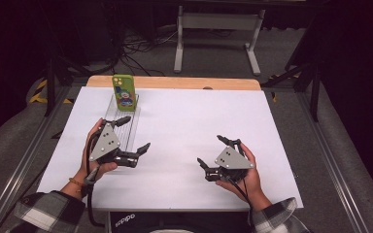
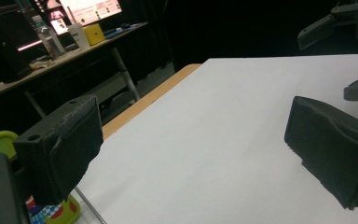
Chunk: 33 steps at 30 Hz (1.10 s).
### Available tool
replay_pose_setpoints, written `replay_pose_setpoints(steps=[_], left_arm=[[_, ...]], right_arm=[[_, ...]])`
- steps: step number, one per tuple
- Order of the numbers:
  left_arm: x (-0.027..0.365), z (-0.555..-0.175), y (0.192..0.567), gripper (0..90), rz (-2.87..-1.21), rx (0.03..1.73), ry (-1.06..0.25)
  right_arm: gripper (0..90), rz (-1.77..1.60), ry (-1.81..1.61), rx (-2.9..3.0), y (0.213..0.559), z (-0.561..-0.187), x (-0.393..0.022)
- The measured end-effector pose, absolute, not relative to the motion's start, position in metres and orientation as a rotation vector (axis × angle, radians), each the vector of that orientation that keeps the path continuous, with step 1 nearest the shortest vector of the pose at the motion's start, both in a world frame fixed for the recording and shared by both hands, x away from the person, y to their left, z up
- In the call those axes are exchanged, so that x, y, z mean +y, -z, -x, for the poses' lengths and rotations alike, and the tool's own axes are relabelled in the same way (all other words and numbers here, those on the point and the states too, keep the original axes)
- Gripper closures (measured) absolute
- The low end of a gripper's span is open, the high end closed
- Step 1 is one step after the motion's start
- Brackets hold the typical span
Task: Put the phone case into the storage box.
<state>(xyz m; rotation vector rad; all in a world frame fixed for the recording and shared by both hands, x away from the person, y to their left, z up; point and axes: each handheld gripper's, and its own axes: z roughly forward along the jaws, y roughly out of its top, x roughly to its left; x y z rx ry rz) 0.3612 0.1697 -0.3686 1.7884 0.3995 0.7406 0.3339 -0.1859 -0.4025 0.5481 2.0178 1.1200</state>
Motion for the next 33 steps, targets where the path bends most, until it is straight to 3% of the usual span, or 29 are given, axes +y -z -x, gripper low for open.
replay_pose_setpoints(steps=[33], left_arm=[[0.170,-0.336,0.395,4.1,-1.874,0.375,-0.719]], right_arm=[[9.1,-0.556,-1.110,2.021,0.403,-0.321,-0.191]])
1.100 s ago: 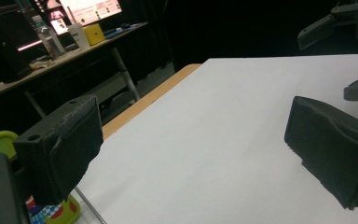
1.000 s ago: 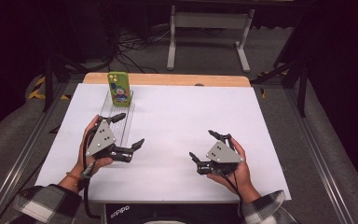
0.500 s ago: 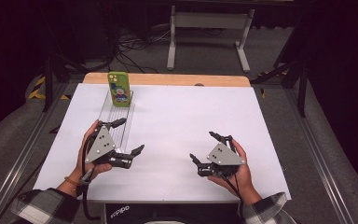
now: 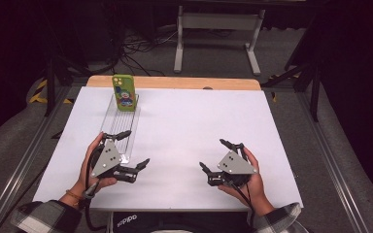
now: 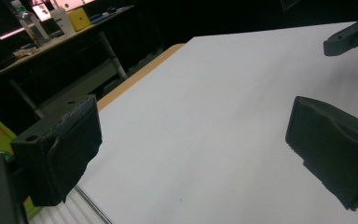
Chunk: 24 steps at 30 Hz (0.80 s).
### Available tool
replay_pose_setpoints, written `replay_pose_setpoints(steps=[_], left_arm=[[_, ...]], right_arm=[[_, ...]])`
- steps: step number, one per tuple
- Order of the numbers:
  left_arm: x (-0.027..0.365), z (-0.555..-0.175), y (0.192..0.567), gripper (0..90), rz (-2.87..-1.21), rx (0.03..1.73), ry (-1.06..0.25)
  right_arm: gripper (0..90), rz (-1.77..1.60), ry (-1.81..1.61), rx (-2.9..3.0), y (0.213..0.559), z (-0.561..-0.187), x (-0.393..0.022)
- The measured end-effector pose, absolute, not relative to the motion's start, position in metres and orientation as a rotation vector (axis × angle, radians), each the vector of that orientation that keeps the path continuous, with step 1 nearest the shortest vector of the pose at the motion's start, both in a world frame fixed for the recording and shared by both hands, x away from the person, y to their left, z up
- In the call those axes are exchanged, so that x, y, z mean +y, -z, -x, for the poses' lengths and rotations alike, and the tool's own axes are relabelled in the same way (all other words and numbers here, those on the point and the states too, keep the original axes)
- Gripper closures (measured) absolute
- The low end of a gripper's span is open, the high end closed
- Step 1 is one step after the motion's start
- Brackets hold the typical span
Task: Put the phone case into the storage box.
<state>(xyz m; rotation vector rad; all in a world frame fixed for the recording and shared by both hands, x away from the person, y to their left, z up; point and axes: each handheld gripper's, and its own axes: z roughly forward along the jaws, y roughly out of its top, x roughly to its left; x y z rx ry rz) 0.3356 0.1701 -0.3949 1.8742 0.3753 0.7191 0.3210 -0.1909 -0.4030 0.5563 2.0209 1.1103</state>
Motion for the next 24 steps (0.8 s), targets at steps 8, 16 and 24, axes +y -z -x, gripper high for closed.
replay_pose_setpoints(steps=[8,16,24], left_arm=[[0.171,-0.332,0.408,4.3,-1.915,0.370,-0.733],[0.174,-0.330,0.420,4.3,-1.916,0.424,-0.734],[0.181,-0.329,0.431,4.3,-1.957,0.439,-0.722]], right_arm=[[8.4,-0.563,-1.117,2.030,0.405,-0.318,-0.191],[7.6,-0.553,-1.114,2.036,0.408,-0.316,-0.191],[7.2,-0.534,-1.102,2.047,0.413,-0.313,-0.190]])
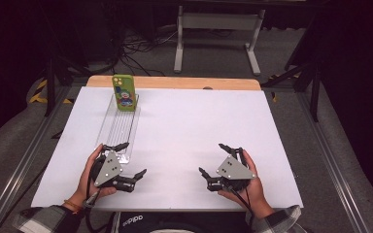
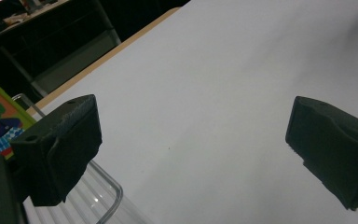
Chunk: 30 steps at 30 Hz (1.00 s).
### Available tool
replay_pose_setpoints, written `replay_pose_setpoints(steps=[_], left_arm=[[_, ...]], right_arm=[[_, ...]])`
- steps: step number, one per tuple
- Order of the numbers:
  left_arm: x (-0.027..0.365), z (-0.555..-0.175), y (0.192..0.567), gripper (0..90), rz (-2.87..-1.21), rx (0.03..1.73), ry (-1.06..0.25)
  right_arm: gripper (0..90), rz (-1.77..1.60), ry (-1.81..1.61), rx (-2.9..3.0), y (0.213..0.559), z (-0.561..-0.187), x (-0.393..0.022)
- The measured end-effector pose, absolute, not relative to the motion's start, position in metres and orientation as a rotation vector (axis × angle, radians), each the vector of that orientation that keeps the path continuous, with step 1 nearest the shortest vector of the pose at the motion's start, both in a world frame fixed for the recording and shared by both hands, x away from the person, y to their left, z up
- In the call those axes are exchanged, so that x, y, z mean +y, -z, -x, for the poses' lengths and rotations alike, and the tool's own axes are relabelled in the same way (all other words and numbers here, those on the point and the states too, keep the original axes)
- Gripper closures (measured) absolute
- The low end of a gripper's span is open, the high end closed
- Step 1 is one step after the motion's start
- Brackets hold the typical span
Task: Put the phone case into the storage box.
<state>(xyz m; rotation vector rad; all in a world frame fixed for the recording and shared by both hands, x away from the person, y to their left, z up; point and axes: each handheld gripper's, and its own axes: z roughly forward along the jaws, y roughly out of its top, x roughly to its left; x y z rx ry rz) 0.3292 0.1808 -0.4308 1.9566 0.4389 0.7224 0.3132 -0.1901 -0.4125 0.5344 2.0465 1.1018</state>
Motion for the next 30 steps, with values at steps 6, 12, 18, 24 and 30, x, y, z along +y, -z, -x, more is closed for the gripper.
replay_pose_setpoints(steps=[6,12,18,24,30], left_arm=[[0.188,-0.328,0.440,4.5,-1.972,0.468,-0.716],[0.197,-0.327,0.447,6.1,-1.960,0.509,-0.711],[0.205,-0.326,0.453,6.4,-1.944,0.556,-0.685],[0.205,-0.325,0.451,6.1,-1.960,0.541,-0.705],[0.205,-0.325,0.451,6.0,-1.954,0.549,-0.690]], right_arm=[[7.1,-0.542,-1.110,2.053,0.415,-0.312,-0.194],[7.1,-0.564,-1.107,2.082,0.423,-0.315,-0.199],[7.1,-0.571,-1.101,2.081,0.424,-0.316,-0.199],[7.3,-0.566,-1.111,2.067,0.423,-0.315,-0.201],[7.4,-0.555,-1.099,2.071,0.423,-0.315,-0.198]])
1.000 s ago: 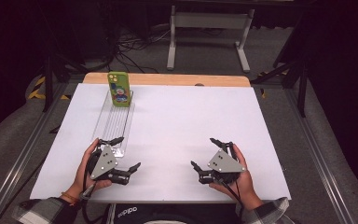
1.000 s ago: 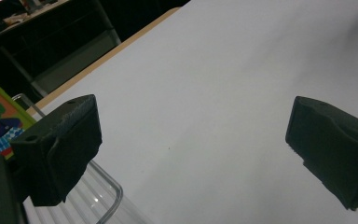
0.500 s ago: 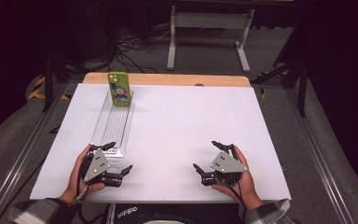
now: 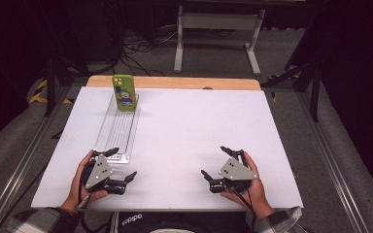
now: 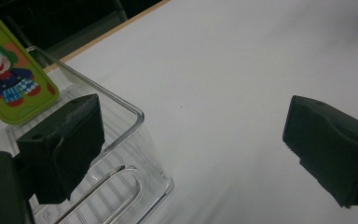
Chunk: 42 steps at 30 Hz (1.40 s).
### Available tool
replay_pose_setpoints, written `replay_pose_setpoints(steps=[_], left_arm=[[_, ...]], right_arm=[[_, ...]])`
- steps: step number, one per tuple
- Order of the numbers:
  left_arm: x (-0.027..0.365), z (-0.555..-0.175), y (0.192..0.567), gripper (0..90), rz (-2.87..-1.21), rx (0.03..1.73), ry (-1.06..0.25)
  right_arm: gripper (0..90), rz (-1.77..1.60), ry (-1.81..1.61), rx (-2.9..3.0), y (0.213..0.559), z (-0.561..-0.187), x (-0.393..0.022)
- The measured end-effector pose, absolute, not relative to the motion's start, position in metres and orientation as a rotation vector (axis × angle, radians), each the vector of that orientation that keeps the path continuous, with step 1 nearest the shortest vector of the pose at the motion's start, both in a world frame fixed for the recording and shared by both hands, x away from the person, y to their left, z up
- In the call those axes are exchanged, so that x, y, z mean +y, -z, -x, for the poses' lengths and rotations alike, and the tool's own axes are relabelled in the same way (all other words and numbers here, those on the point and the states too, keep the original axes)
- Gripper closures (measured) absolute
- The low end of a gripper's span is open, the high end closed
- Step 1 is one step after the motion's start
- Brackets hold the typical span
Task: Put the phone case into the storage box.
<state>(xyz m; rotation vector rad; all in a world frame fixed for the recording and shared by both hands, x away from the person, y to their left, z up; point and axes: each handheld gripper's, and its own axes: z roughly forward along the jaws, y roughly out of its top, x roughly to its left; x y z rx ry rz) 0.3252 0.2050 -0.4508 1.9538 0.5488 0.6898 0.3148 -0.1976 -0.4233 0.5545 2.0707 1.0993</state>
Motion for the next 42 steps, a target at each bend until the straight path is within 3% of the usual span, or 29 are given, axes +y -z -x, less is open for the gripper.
replay_pose_setpoints(steps=[42], left_arm=[[0.2074,-0.3215,0.4461,6.4,-1.930,0.549,-0.737]], right_arm=[[7.9,-0.539,-1.088,2.066,0.4231,-0.3153,-0.1963]])
